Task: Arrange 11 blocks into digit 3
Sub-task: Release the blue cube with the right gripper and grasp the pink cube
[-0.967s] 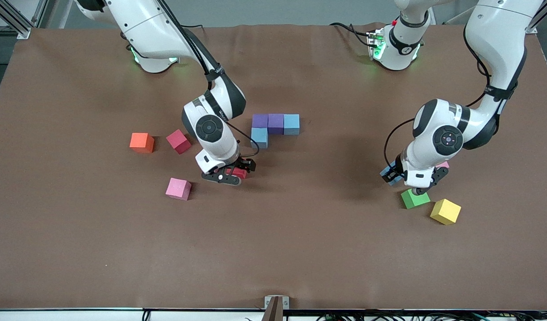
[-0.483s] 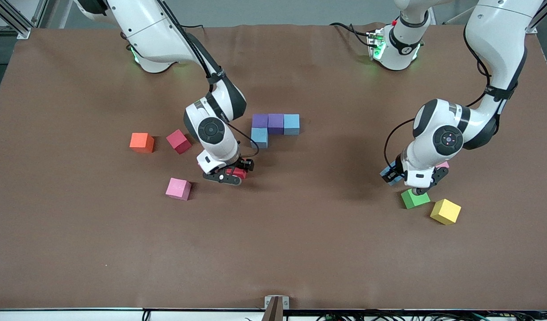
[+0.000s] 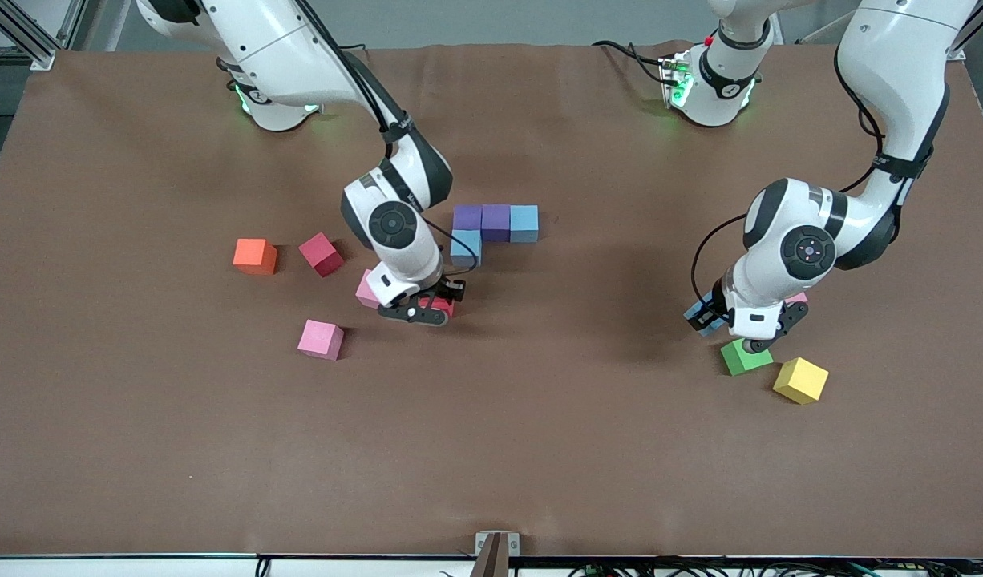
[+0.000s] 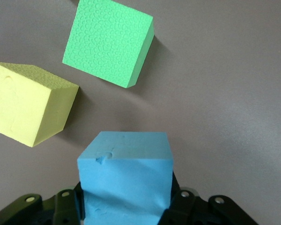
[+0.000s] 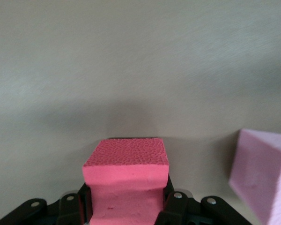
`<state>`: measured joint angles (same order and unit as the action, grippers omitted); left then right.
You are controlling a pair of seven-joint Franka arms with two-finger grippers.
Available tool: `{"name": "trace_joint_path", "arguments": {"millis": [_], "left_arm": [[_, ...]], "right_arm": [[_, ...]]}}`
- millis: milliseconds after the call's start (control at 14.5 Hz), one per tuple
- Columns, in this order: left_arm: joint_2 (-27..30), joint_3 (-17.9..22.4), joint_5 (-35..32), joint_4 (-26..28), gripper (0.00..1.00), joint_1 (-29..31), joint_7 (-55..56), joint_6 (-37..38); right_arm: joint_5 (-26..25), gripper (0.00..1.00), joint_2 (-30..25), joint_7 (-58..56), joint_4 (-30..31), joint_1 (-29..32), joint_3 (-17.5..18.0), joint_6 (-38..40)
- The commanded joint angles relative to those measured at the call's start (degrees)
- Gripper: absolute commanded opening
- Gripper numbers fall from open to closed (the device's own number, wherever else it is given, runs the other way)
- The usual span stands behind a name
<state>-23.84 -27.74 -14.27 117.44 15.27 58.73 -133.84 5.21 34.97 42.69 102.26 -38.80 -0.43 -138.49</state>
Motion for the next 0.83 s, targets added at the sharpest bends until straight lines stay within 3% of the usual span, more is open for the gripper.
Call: {"name": "trace_joint_path", "arguments": {"millis": [0, 760], "left_arm": [[-0.4, -0.2, -0.8, -1.1, 0.41, -0.1, 0.9, 1.1], [-0.4, -0.2, -0.5, -2.7, 0.41, -2.3, 4.5, 1.1]], "right_arm": [[-0.6, 0.01, 0.5, -0.3, -0.6, -2.1, 0.0, -0.1], [-0.6, 0.01, 2.4, -0.4, -2.0, -4.2, 0.0, 0.0]]}}
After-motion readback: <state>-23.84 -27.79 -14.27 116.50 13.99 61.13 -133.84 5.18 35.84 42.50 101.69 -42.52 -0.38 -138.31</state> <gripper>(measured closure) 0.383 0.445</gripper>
